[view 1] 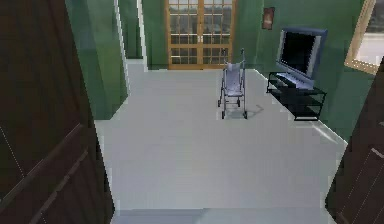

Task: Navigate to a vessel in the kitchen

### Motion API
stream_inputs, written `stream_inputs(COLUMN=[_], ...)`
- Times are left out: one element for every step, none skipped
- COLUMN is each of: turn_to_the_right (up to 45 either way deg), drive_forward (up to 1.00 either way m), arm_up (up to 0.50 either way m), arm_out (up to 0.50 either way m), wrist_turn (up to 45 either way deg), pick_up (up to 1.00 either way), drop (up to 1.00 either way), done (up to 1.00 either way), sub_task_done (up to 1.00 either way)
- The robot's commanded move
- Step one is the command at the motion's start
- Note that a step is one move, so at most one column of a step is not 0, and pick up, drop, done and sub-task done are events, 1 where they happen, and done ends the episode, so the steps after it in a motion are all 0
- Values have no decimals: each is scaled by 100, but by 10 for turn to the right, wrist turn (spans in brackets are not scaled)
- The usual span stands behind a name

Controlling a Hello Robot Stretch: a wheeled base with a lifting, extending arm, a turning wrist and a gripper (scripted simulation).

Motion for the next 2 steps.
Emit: stream_inputs(turn_to_the_right=[0,0], drive_forward=[100,45], arm_up=[0,0], arm_out=[0,0], wrist_turn=[0,0], pick_up=[0,0], drop=[0,0], done=[0,0], sub_task_done=[0,0])
